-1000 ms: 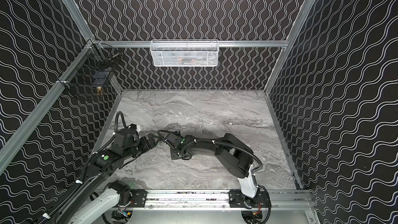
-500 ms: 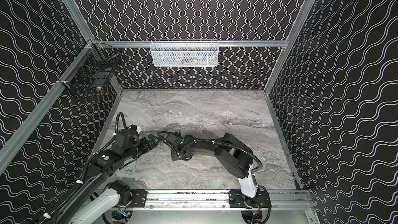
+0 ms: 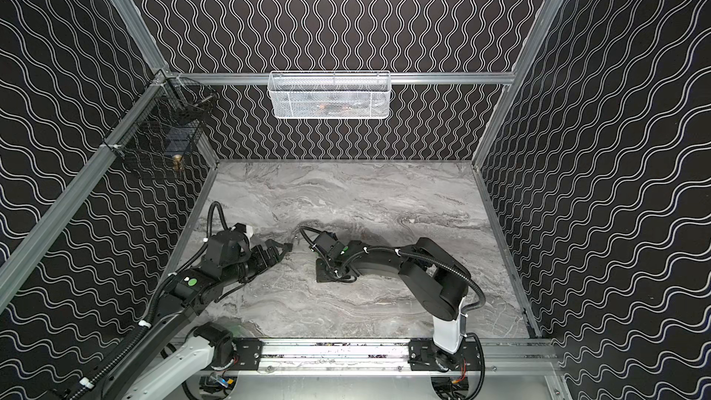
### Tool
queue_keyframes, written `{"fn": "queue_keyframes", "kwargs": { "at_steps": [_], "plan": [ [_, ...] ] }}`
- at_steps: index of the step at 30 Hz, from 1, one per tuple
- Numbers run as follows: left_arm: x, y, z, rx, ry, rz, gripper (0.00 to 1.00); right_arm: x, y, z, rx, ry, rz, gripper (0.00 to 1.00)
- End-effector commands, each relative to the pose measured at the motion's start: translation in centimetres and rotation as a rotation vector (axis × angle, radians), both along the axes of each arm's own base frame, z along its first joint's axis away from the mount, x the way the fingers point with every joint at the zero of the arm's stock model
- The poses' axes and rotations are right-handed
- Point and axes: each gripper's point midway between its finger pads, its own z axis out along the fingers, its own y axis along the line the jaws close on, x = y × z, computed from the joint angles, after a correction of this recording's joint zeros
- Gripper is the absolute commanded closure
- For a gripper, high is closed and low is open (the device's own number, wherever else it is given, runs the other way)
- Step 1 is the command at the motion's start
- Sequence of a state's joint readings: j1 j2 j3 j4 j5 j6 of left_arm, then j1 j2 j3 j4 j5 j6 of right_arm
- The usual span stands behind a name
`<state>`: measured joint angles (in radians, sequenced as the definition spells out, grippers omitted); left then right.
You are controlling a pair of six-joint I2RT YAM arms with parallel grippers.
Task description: Unlock with the key
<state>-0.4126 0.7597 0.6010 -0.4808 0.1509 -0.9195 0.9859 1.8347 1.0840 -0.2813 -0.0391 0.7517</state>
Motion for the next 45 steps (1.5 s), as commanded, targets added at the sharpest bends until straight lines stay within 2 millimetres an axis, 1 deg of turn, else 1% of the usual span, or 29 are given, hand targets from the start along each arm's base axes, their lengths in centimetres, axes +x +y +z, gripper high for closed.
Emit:
{"fn": "queue_keyframes", "kwargs": {
  "at_steps": [1,4,5,6,8,10,12,17,24,26,29,32,34,36,38,40,43,45],
  "plan": [
    [0.5,-0.6,0.9,-0.053,-0.032,-0.001,0.01,0.6,1.0,1.9,0.121,-0.024,-0.022,1.0],
    [0.8,-1.1,1.3,-0.082,-0.052,-0.009,0.02,1.3,1.0,3.7,0.18,-0.068,-0.033,1.0],
    [0.9,-1.2,1.4,-0.085,-0.059,-0.011,0.02,1.6,1.1,4.6,0.199,-0.09,-0.032,1.0],
    [1.0,-1.3,1.4,-0.085,-0.06,-0.014,0.02,1.3,0.4,4.3,0.19,-0.092,-0.031,1.0],
    [1.2,-1.7,1.8,-0.098,-0.074,-0.03,0.03,1.5,0.1,5.0,0.216,-0.105,-0.033,1.0],
    [1.5,-2.3,2.4,-0.126,-0.097,-0.057,0.05,1.5,-0.1,6.0,0.264,-0.111,-0.035,1.0],
    [1.7,-2.6,2.7,-0.138,-0.101,-0.061,0.05,1.7,-0.4,7.1,0.306,-0.119,-0.049,1.0],
    [2.2,-3.5,3.5,-0.201,-0.14,-0.072,0.06,2.0,-0.8,9.6,0.336,-0.185,-0.036,1.0],
    [2.3,-4.5,3.7,-0.241,-0.127,-0.099,0.07,2.5,-1.2,13.2,0.398,-0.256,-0.037,1.0],
    [2.4,-4.7,4.1,-0.24,-0.146,-0.117,0.07,2.9,-1.3,14.3,0.419,-0.259,-0.054,1.0],
    [2.6,-4.7,4.5,-0.162,-0.216,-0.168,0.11,3.2,-1.6,15.4,0.431,-0.24,-0.072,1.0],
    [2.9,-4.7,4.8,-0.053,-0.331,-0.242,0.14,3.2,-1.8,16.5,0.459,-0.221,-0.074,1.0],
    [3.1,-5.0,4.9,-0.012,-0.419,-0.287,0.17,3.1,-1.8,17.1,0.482,-0.206,-0.067,1.0],
    [2.9,-5.6,5.0,0.003,-0.517,-0.335,0.2,3.1,-2.1,17.6,0.484,-0.205,-0.059,1.0],
    [2.9,-6.3,5.0,0.032,-0.585,-0.373,0.22,3.3,-2.1,19.0,0.49,-0.221,-0.052,1.0],
    [2.8,-7.1,4.7,0.081,-0.627,-0.41,0.24,3.1,-2.4,19.6,0.492,-0.218,-0.047,1.0],
    [2.5,-8.8,4.6,0.161,-0.713,-0.474,0.26,2.9,-2.7,20.5,0.503,-0.216,-0.031,1.0],
    [2.1,-10.1,5.1,0.19,-0.805,-0.515,0.26,2.9,-2.9,20.9,0.495,-0.218,-0.022,1.0]
  ]
}}
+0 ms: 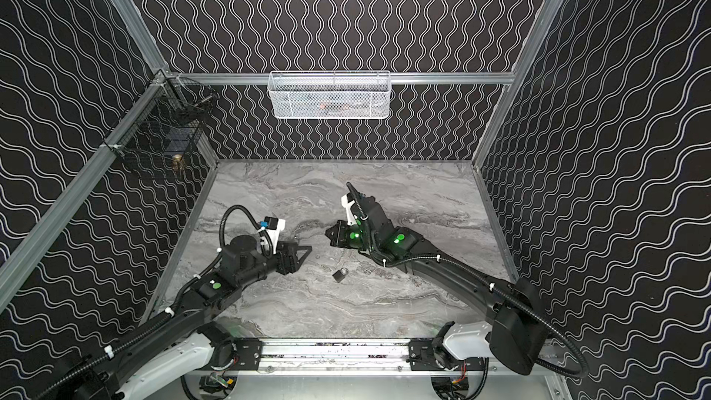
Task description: Unlock with the key
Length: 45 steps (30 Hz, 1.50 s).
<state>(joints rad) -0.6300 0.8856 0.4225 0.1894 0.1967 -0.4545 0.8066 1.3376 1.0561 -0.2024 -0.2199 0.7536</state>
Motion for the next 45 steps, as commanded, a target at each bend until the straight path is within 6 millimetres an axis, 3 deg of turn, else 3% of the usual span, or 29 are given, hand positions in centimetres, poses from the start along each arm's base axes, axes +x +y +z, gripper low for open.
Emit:
{"fn": "queue_keyframes", "kwargs": {
  "at_steps": [1,9,15,20,45],
  "plan": [
    [0.6,-1.6,3.0,0.037,-0.281,-0.047,0.27,-0.6,-0.4,0.4,-0.024,0.008,0.036,1.0],
    [0.8,-4.6,4.5,0.068,-0.507,-0.119,0.29,-1.4,-0.5,2.0,-0.002,-0.011,0.071,1.0],
    [0.7,-5.2,5.7,0.037,-0.599,-0.125,0.32,-1.6,-0.2,2.2,0.013,-0.002,0.089,1.0],
    [0.6,-5.3,6.1,0.027,-0.616,-0.131,0.44,-1.6,-0.1,2.5,0.028,-0.002,0.088,1.0],
    [0.1,-6.4,6.3,0.001,-0.631,-0.19,0.78,-1.5,0.5,2.6,0.064,0.011,0.088,1.0]
  ]
}}
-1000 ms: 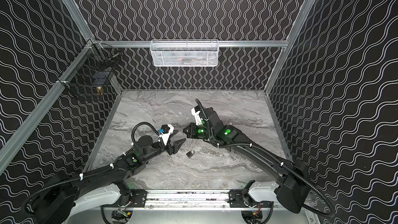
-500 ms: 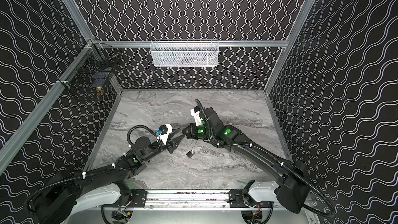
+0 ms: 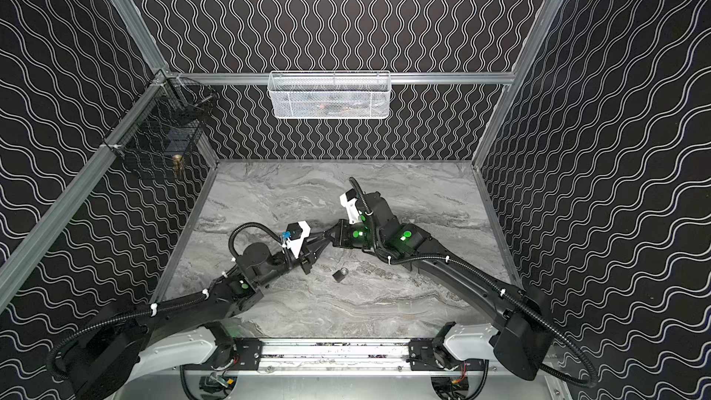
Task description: Unlock with the key
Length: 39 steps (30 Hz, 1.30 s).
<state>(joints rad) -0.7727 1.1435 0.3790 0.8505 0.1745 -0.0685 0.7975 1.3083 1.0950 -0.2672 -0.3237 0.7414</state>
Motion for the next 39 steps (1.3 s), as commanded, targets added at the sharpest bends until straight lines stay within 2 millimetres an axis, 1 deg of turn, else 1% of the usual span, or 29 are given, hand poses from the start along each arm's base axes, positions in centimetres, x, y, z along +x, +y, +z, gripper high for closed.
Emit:
{"fn": "queue_keyframes", "kwargs": {
  "at_steps": [1,5,7,14,16,21,23,27,30,34,38,39],
  "plan": [
    [-0.1,-0.2,1.3,-0.016,-0.06,-0.012,0.8,0.2,0.4,0.8,0.031,-0.018,0.004,1.0],
    [-0.4,-0.4,1.2,-0.011,-0.051,-0.031,0.86,0.4,0.3,0.9,0.029,-0.025,-0.006,1.0],
    [-0.4,-0.6,1.1,-0.004,-0.045,-0.038,0.87,0.4,0.2,1.0,0.031,-0.03,-0.009,1.0],
    [-0.7,-0.9,1.1,0.004,-0.03,-0.063,1.0,0.5,0.0,1.1,0.026,-0.039,-0.02,1.0],
    [-0.8,-1.1,1.1,0.019,-0.021,-0.078,1.0,0.5,-0.2,1.1,0.022,-0.048,-0.022,0.99],
    [-1.7,-1.6,1.7,0.034,-0.009,-0.137,1.0,0.6,-0.4,1.3,0.025,-0.078,-0.005,0.87],
    [-2.0,-1.7,1.8,0.043,-0.004,-0.159,1.0,0.5,-0.5,1.8,0.029,-0.113,0.02,0.78],
    [-2.3,-2.1,2.2,0.062,0.017,-0.202,1.0,0.3,-1.2,2.9,0.053,-0.183,0.058,0.68],
    [-2.8,-2.3,3.2,0.039,0.023,-0.258,1.0,0.0,-1.7,3.3,0.066,-0.23,0.104,0.63],
    [-3.1,-2.4,4.4,0.01,0.036,-0.331,1.0,-1.5,-1.7,4.5,0.113,-0.33,0.23,0.56],
    [-3.2,-2.6,5.1,0.001,0.043,-0.369,1.0,-2.6,-1.7,6.1,0.154,-0.414,0.297,0.56],
    [-3.3,-2.7,5.2,0.001,0.041,-0.383,1.0,-2.8,-1.9,5.2,0.146,-0.406,0.302,0.55]
  ]
}}
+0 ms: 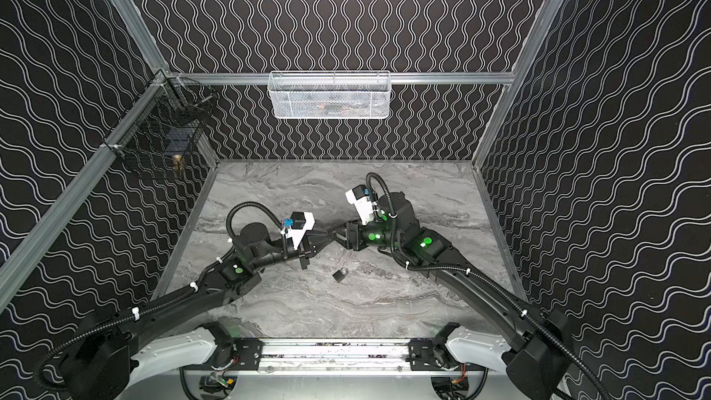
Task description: Unlock with the key
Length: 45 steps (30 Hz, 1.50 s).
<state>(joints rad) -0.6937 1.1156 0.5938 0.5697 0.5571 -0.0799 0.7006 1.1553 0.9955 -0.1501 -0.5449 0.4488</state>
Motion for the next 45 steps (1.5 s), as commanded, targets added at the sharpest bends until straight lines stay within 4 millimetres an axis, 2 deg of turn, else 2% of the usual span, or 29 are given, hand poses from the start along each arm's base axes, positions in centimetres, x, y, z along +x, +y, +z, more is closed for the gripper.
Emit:
{"fn": "queue_keyframes", "kwargs": {
  "at_steps": [1,11,30,41,45],
  "plan": [
    [-1.2,-0.5,0.8,-0.016,0.001,-0.087,1.0,-1.1,0.3,1.1,0.046,-0.109,0.09,0.55],
    [-1.5,-0.8,1.4,-0.028,0.004,-0.119,1.0,-0.9,0.2,1.3,0.028,-0.196,0.11,0.59],
    [-1.5,-0.8,2.6,-0.049,-0.007,-0.124,1.0,-0.6,-0.3,-0.7,0.024,-0.179,0.123,0.87],
    [-1.3,-0.8,3.3,-0.066,-0.011,-0.14,1.0,-0.8,-0.8,-0.6,0.067,-0.173,0.154,0.99],
    [-1.2,-0.8,3.4,-0.067,-0.01,-0.141,1.0,-0.8,-1.1,-0.6,0.09,-0.17,0.163,1.0]
  ]
}}
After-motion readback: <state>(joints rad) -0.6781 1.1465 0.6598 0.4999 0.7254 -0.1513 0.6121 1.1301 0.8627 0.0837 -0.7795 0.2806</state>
